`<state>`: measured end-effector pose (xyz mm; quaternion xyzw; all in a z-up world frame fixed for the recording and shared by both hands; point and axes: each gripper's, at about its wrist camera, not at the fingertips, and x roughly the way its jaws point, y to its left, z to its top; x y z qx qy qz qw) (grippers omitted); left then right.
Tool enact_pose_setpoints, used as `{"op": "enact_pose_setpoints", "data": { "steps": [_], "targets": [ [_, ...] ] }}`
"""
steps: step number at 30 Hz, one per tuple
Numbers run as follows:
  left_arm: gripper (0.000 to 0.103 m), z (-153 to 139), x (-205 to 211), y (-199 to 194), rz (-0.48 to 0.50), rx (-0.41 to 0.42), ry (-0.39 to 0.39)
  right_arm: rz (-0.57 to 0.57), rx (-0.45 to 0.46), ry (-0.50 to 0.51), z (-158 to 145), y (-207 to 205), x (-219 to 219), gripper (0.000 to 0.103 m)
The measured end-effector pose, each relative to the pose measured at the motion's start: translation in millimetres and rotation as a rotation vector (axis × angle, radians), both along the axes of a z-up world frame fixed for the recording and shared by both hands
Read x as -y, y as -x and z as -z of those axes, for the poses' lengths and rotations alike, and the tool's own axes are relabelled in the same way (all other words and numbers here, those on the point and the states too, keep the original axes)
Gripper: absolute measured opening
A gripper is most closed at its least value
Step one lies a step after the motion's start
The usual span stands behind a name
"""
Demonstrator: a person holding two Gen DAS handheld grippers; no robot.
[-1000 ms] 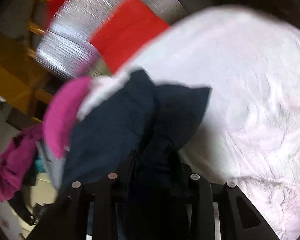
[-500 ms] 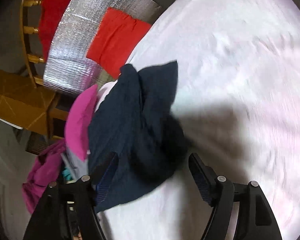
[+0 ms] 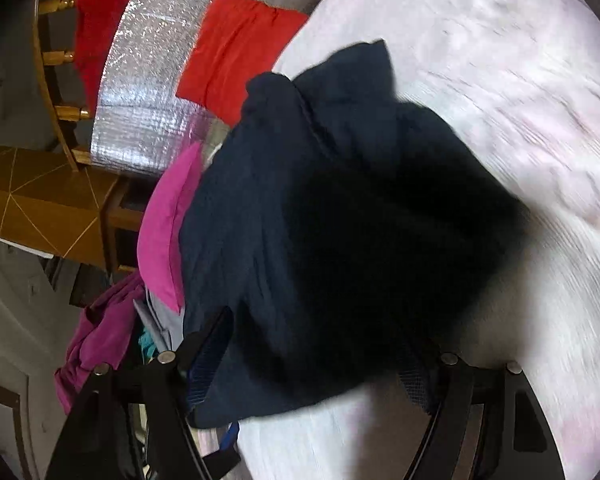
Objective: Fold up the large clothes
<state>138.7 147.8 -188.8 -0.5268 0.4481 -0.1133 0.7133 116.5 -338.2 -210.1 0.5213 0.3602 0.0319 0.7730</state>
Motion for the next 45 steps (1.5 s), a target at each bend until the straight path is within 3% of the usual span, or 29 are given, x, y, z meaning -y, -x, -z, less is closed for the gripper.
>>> {"op": "enact_pose_setpoints", "data": {
  "steps": [3, 5, 6, 7, 10, 15, 19, 22, 23, 25, 27, 29, 32, 35, 39, 41, 43, 45],
  "targets": [
    [0.083, 1, 5, -16, -0.017, 0.025, -0.012, 0.025, 0.005, 0.018, 1, -13, 2, 0.078],
    [0.082, 0, 8, -22, -0.024, 0.049, -0.019, 0.048, -0.008, 0.047, 2, -20, 3, 0.06],
    [0.081, -2, 10, -24, -0.022, 0.058, -0.03, 0.054, -0.008, 0.054, 4, -22, 4, 0.057],
    [0.068, -4, 11, -25, -0.022, 0.067, -0.045, 0.06, -0.003, 0.058, 4, -21, 4, 0.052],
    [0.051, -10, 13, -27, -0.014, 0.088, -0.102, 0.043, -0.001, 0.112, -6, -20, 0, 0.042],
    [0.035, -29, 7, -24, 0.007, 0.157, -0.124, 0.017, 0.054, 0.202, -40, -11, -8, 0.032],
    [0.034, -42, 0, -13, 0.03, 0.189, -0.124, -0.005, 0.101, 0.227, -51, 9, -11, 0.032],
    [0.037, -32, -2, -8, 0.054, 0.135, -0.142, -0.02, 0.03, 0.231, -28, 15, -10, 0.032],
    [0.041, -23, -2, -12, 0.063, 0.084, -0.14, -0.024, -0.012, 0.197, -16, 14, -7, 0.036],
    [0.065, -9, -5, -14, 0.051, 0.0, -0.102, 0.008, -0.026, 0.106, -6, 21, 0, 0.045],
    [0.066, -5, -11, -13, 0.034, -0.017, -0.053, 0.016, -0.037, 0.078, -8, 25, 3, 0.053],
    [0.071, -6, -9, -8, 0.042, -0.023, -0.05, 0.003, -0.013, 0.062, -16, 32, 2, 0.07],
    [0.08, -8, 10, 6, 0.085, -0.016, -0.026, -0.017, 0.007, 0.051, -18, 39, -7, 0.08],
    [0.081, -5, 34, 2, 0.157, -0.013, -0.019, -0.05, -0.015, -0.011, -1, 30, -20, 0.08],
    [0.081, -2, 35, -14, 0.09, 0.02, 0.014, -0.059, 0.004, 0.088, -8, 9, -37, 0.078],
    [0.079, -2, 36, -16, 0.065, 0.047, 0.011, -0.056, -0.001, 0.096, -6, 3, -36, 0.055],
    [0.061, -9, 42, -15, 0.077, 0.078, -0.064, -0.047, 0.001, 0.12, -9, 1, -39, 0.049],
    [0.05, -19, 45, -13, 0.084, 0.115, -0.113, -0.058, 0.014, 0.201, -21, 3, -45, 0.041]
  ]
}}
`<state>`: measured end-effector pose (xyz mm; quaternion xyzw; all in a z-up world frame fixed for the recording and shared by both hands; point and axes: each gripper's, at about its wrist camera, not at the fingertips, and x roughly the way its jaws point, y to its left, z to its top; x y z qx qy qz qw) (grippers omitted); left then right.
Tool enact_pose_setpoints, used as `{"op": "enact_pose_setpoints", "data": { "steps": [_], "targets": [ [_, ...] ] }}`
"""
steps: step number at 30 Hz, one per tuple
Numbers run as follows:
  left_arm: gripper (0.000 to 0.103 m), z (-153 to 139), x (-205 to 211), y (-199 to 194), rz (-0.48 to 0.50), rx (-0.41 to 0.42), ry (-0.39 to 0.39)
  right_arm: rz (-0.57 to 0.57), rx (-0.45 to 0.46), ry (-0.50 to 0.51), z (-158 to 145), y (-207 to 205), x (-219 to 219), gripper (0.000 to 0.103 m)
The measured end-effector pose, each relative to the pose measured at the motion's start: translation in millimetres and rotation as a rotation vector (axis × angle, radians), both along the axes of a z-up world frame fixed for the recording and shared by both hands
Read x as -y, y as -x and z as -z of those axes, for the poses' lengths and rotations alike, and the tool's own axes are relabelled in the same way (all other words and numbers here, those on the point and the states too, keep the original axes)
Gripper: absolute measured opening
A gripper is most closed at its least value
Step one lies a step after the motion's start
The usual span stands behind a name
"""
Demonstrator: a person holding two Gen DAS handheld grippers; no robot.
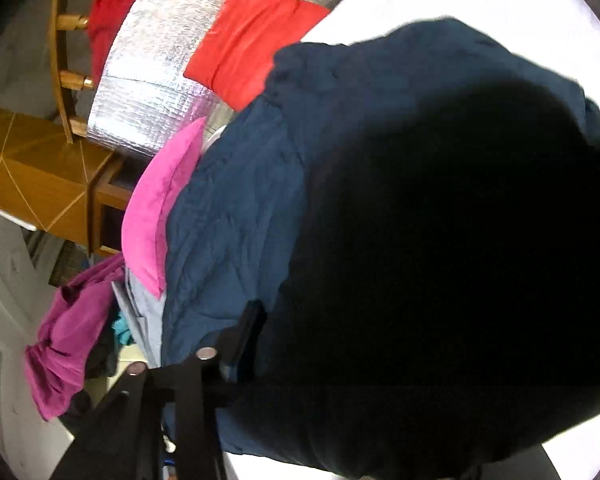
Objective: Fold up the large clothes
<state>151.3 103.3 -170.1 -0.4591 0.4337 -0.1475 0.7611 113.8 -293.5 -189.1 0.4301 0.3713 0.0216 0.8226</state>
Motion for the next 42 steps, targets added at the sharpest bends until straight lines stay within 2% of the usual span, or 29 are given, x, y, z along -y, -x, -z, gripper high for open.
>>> {"op": "enact_pose_setpoints", "data": {
  "steps": [2, 4, 9, 14, 17, 18, 20, 21, 25, 27, 30, 32, 34, 36, 37, 38, 39, 42],
  "targets": [
    [0.043, -11, -2, 1, 0.012, 0.037, -0.039, -0.01, 0.02, 0.059, -12, 3, -5, 0.036],
    [0.038, -21, -5, 6, 0.021, 0.06, -0.046, -0.016, 0.042, 0.075, -24, 6, -5, 0.035],
    [0.035, -37, -12, 15, 0.033, 0.066, -0.077, -0.043, 0.073, 0.065, -39, 25, -9, 0.035],
    [0.035, -39, -17, 43, 0.026, 0.017, -0.116, -0.074, 0.044, 0.039, -24, 59, -12, 0.035],
    [0.035, -30, -17, 50, 0.018, -0.016, -0.161, -0.085, 0.015, 0.036, -9, 66, -17, 0.035],
    [0.04, -25, -16, 47, 0.019, -0.032, -0.169, -0.085, 0.006, 0.047, -4, 66, -17, 0.035],
    [0.057, -14, -15, 42, 0.021, -0.074, -0.185, -0.096, 0.001, 0.074, 1, 64, -17, 0.037],
    [0.07, -8, -17, 39, 0.017, -0.096, -0.19, -0.102, -0.01, 0.078, 2, 64, -16, 0.038],
    [0.07, -5, -27, 49, 0.04, -0.094, -0.158, -0.108, -0.071, 0.04, -3, 71, -6, 0.063],
    [0.071, -7, -36, 55, 0.039, -0.108, -0.155, -0.122, -0.069, 0.043, -8, 81, 2, 0.066],
    [0.074, -12, -54, 71, -0.01, -0.134, -0.148, -0.133, -0.081, 0.055, -15, 101, 16, 0.066],
    [0.074, -18, -69, 87, -0.056, -0.127, -0.172, -0.15, -0.068, 0.054, -22, 124, 31, 0.066],
    [0.074, -25, -81, 100, -0.104, -0.118, -0.226, -0.164, -0.037, 0.082, -34, 143, 39, 0.066],
    [0.074, -36, -91, 111, -0.166, -0.081, -0.328, -0.155, 0.014, 0.151, -51, 158, 45, 0.065],
    [0.074, -41, -93, 113, -0.188, -0.067, -0.367, -0.146, 0.051, 0.187, -62, 163, 45, 0.06],
    [0.074, -48, -92, 114, -0.215, -0.047, -0.423, -0.147, 0.085, 0.211, -70, 164, 44, 0.052],
    [0.074, -54, -90, 115, -0.23, -0.022, -0.469, -0.151, 0.105, 0.226, -77, 161, 41, 0.049],
    [0.076, -66, -67, 106, -0.217, 0.064, -0.612, -0.167, 0.127, 0.248, -87, 142, 29, 0.047]
  ]
}}
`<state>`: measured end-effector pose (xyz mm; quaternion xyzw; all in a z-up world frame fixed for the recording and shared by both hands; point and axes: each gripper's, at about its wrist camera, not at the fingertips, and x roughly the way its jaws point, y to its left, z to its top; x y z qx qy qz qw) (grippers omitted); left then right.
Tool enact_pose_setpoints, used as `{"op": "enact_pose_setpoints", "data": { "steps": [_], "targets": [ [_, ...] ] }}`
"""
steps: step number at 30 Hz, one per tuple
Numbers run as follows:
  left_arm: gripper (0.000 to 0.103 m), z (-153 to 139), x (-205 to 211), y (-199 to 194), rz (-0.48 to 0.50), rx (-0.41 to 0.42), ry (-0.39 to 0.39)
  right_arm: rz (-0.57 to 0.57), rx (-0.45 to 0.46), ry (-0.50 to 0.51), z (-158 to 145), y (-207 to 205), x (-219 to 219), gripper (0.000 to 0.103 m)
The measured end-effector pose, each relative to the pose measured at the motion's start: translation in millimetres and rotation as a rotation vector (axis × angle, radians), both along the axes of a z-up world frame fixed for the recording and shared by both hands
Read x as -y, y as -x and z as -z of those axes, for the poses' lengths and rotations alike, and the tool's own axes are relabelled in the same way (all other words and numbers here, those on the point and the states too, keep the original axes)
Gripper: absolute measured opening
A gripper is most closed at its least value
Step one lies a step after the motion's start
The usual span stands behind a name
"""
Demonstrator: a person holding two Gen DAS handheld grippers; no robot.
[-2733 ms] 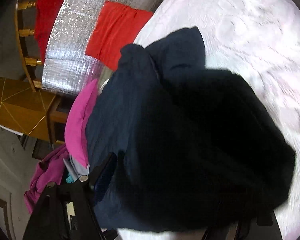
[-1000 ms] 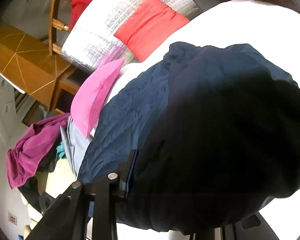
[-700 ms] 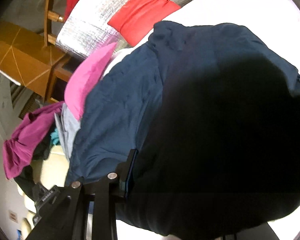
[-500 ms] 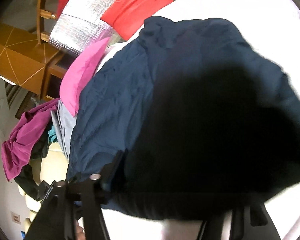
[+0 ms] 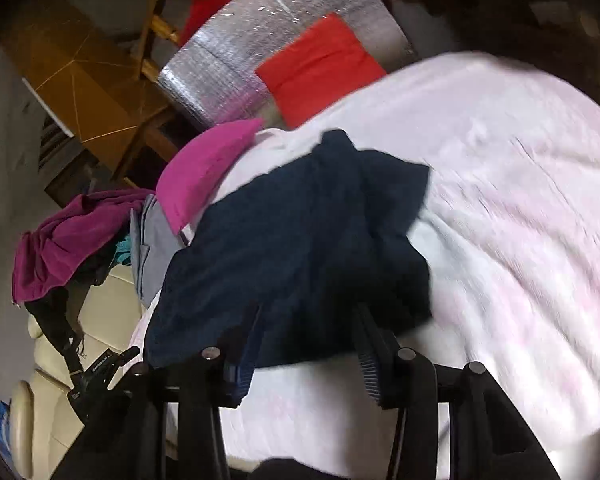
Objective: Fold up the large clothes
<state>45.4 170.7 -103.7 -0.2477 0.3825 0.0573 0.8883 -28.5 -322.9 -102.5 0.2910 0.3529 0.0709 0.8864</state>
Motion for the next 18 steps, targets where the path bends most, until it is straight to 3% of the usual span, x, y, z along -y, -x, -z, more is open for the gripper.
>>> {"op": "enact_pose_setpoints", "data": {
  "steps": [2, 4, 5, 6, 8, 11, 15, 18],
  "targets": [
    [0.079, 4, 10, -10, 0.039, -0.007, -0.06, -0.01, -0.009, 0.007, 5, -20, -11, 0.047],
    [0.083, 21, 22, -29, 0.061, -0.093, -0.12, 0.016, -0.077, 0.049, 25, -43, -14, 0.046],
    [0.085, 30, 22, -35, 0.074, -0.139, -0.135, 0.026, -0.118, 0.055, 37, -52, -13, 0.04],
    [0.09, 38, 22, -42, 0.082, -0.18, -0.131, 0.041, -0.201, 0.04, 59, -64, -9, 0.035],
    [0.09, 44, 11, -42, 0.074, -0.213, -0.051, 0.051, -0.216, -0.017, 72, -68, -4, 0.031],
    [0.09, 39, 1, -40, 0.073, -0.225, -0.037, 0.028, -0.201, 0.008, 55, -67, -3, 0.031],
    [0.09, 0, 13, -52, 0.114, -0.134, -0.148, 0.015, -0.084, 0.021, 15, -87, -2, 0.035],
    [0.09, -31, 32, -90, 0.173, -0.078, -0.262, 0.023, -0.065, 0.047, 0, -130, -4, 0.035]
  ]
}}
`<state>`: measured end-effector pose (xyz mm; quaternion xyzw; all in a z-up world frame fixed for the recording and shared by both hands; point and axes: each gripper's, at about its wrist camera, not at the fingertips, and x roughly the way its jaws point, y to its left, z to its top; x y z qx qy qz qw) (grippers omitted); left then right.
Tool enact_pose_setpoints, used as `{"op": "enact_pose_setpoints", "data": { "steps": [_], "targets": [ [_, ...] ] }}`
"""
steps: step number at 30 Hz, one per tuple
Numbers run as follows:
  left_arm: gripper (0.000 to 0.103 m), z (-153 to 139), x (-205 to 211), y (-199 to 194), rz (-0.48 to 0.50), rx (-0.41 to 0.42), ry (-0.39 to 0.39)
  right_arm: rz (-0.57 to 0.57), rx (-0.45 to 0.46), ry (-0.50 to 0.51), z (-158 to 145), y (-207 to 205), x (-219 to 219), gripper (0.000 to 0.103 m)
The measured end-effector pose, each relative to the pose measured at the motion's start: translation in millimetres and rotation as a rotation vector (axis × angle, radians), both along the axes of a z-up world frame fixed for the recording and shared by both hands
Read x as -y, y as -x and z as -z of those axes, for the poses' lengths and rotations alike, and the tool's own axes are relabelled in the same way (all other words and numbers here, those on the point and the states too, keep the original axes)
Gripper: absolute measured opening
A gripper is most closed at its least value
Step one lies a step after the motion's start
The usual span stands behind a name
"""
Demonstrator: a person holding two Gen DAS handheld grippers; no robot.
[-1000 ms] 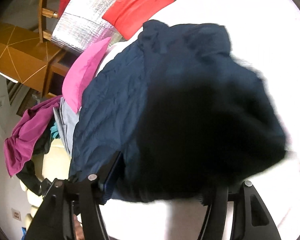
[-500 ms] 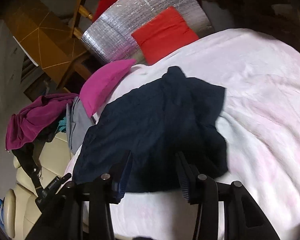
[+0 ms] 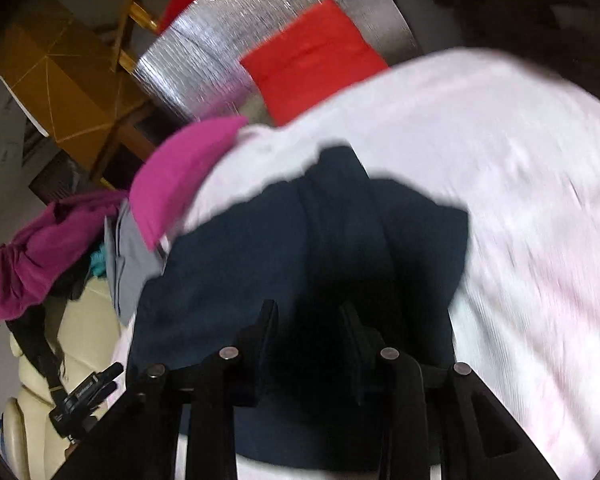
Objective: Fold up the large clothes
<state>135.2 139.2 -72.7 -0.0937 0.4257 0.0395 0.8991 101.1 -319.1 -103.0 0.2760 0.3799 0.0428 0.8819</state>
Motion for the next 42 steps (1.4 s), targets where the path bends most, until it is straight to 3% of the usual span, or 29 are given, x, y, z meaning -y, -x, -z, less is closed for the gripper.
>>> {"op": "enact_pose_setpoints", "data": {
  "steps": [4, 7, 9, 14, 18, 21, 23, 25, 29, 30, 31, 33, 34, 36, 37, 40, 42],
  "targets": [
    [0.09, 4, 30, -75, 0.088, -0.061, -0.065, 0.03, -0.053, 0.025, 10, -64, -8, 0.035],
    [0.09, 38, 45, -126, 0.109, -0.182, -0.101, 0.059, -0.197, 0.041, 46, -112, -12, 0.036],
    [0.096, 60, 47, -140, 0.099, -0.221, -0.138, 0.062, -0.247, 0.045, 67, -130, -12, 0.036],
    [0.1, 68, 42, -161, 0.061, -0.252, -0.124, 0.068, -0.254, 0.07, 64, -136, -15, 0.036],
    [0.099, 46, 36, -128, 0.055, -0.219, -0.092, 0.05, -0.185, 0.047, 39, -105, -12, 0.036],
    [0.099, 18, 39, -77, 0.072, -0.131, -0.088, 0.004, -0.123, 0.047, 19, -57, -19, 0.038],
    [0.099, 8, 45, -39, 0.101, -0.094, -0.112, -0.017, -0.103, 0.045, 15, -22, -28, 0.053],
    [0.099, 10, 56, -1, 0.135, -0.083, -0.153, -0.041, -0.093, 0.06, 18, 10, -42, 0.056],
    [0.1, 40, 77, 33, 0.147, -0.119, -0.195, -0.041, -0.132, 0.158, 47, 37, -66, 0.056],
    [0.1, 46, 80, 35, 0.132, -0.093, -0.208, -0.062, -0.122, 0.247, 53, 37, -77, 0.056],
    [0.1, 48, 81, 35, 0.122, -0.077, -0.216, -0.077, -0.122, 0.314, 52, 33, -85, 0.056],
    [0.1, 41, 84, 36, 0.121, -0.118, -0.231, -0.092, -0.157, 0.338, 40, 34, -88, 0.056],
    [0.1, 32, 85, 38, 0.135, -0.137, -0.235, -0.099, -0.149, 0.287, 30, 39, -85, 0.056],
    [0.1, 2, 88, 57, 0.128, -0.026, -0.262, -0.084, -0.087, 0.244, 5, 58, -78, 0.056],
    [0.1, -23, 90, 75, 0.116, 0.071, -0.281, -0.077, -0.053, 0.264, -8, 70, -78, 0.056],
    [0.1, -75, 98, 111, 0.102, 0.189, -0.288, -0.077, 0.03, 0.301, -43, 101, -79, 0.057],
    [0.1, -98, 102, 131, 0.083, 0.239, -0.283, -0.074, 0.061, 0.321, -63, 125, -83, 0.064]
  ]
}}
